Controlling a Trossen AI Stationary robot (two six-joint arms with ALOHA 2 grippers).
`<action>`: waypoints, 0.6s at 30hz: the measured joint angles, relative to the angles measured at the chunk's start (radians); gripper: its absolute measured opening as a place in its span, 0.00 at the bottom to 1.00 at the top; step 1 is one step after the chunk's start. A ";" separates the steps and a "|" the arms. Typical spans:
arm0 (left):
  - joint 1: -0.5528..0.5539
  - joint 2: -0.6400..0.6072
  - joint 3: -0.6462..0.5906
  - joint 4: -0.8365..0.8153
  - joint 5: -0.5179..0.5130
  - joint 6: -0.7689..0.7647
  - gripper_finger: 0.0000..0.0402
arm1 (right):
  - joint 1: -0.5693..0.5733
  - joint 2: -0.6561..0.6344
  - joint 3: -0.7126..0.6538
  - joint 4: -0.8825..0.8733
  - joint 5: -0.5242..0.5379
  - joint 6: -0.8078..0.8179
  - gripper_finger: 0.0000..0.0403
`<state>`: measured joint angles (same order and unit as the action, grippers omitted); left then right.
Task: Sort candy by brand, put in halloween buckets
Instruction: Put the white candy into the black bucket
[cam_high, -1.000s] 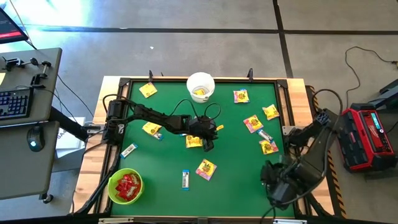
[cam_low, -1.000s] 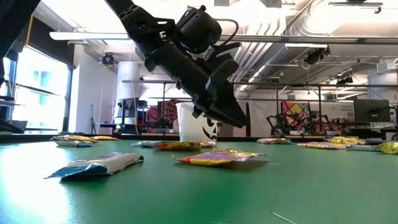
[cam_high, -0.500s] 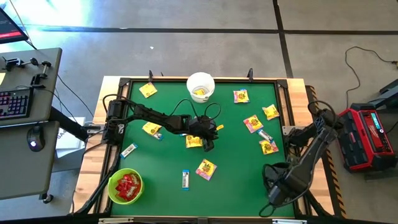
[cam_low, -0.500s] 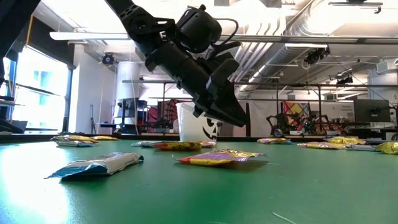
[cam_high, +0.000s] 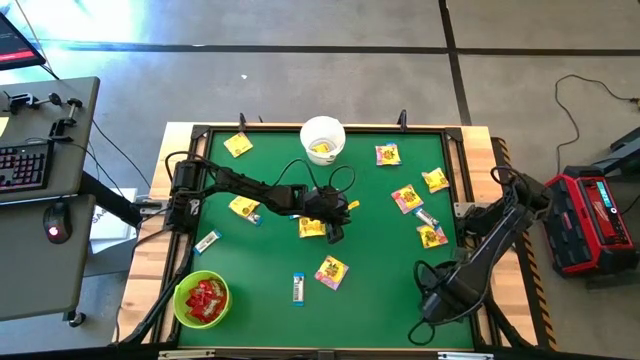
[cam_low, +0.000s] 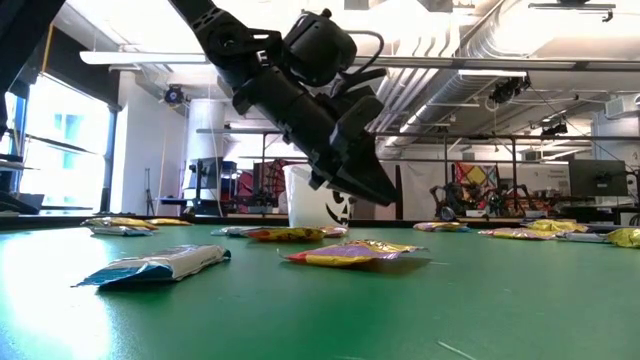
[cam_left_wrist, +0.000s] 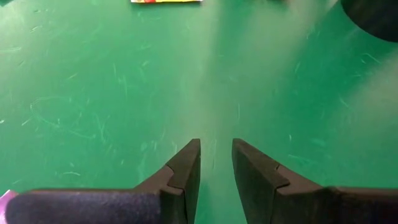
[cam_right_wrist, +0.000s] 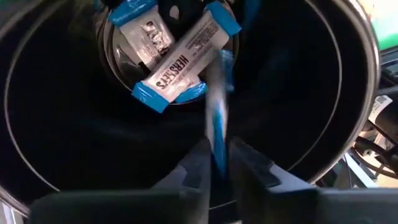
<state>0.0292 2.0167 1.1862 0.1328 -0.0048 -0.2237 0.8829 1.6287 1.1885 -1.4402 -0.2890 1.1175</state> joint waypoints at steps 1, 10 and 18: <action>0.000 0.000 0.000 -0.001 0.000 0.000 0.21 | 0.000 0.000 0.000 0.000 -0.002 0.000 0.15; 0.002 0.000 0.000 -0.024 0.000 -0.024 0.21 | 0.009 0.000 0.067 -0.010 0.030 0.049 0.40; 0.001 -0.012 0.000 -0.054 0.000 0.009 0.21 | 0.046 -0.001 0.242 -0.134 0.174 0.096 0.24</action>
<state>0.0306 2.0049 1.1866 0.0791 -0.0048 -0.2151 0.9287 1.6280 1.4305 -1.5740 -0.1154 1.2133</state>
